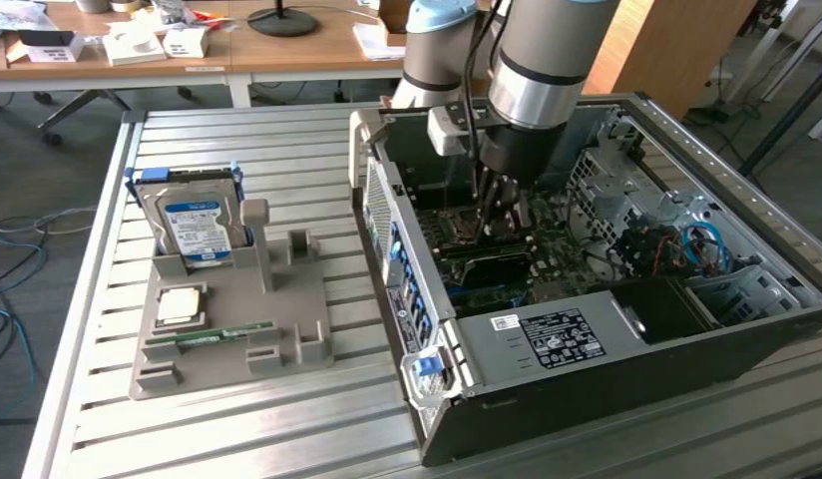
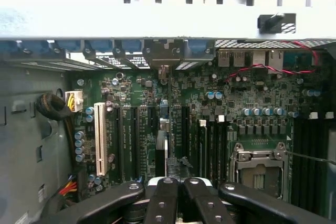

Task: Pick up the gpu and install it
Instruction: 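Press down on the gpu until it lock into place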

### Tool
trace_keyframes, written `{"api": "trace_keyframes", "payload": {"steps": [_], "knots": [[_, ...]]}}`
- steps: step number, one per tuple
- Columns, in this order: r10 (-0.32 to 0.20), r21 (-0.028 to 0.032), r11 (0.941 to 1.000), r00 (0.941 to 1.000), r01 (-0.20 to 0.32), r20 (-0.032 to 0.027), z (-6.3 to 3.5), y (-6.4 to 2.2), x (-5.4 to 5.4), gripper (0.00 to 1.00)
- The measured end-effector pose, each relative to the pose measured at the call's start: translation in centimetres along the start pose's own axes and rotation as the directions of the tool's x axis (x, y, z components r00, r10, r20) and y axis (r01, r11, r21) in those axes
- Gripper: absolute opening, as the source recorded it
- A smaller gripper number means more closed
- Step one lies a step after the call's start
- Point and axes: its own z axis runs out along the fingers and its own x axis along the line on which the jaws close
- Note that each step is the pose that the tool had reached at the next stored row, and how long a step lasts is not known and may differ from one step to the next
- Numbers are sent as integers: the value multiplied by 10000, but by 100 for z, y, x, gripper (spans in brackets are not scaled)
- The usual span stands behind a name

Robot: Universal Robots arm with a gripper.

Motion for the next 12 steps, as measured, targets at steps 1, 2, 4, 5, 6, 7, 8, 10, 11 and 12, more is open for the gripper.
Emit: {"api": "trace_keyframes", "payload": {"steps": [1,2,4,5,6,7,8,10,11,12], "knots": [[0,0,10000,10000,0,-1,-12,0,0,11],[0,0,10000,10000,0,0,-25,0,-1,11],[0,0,10000,10000,0,0,-48,0,-2,11],[0,0,10000,10000,0,1,-57,0,-2,11],[0,0,10000,10000,0,0,-68,0,-2,11],[0,0,10000,10000,0,0,-76,-1,-3,11],[0,0,10000,10000,0,0,-84,-1,-3,11],[0,1,10000,10000,0,3,-87,-1,-3,11],[0,1,10000,10000,0,2,-87,-1,-3,11],[0,0,10000,10000,0,0,-88,-1,-3,11]]}}
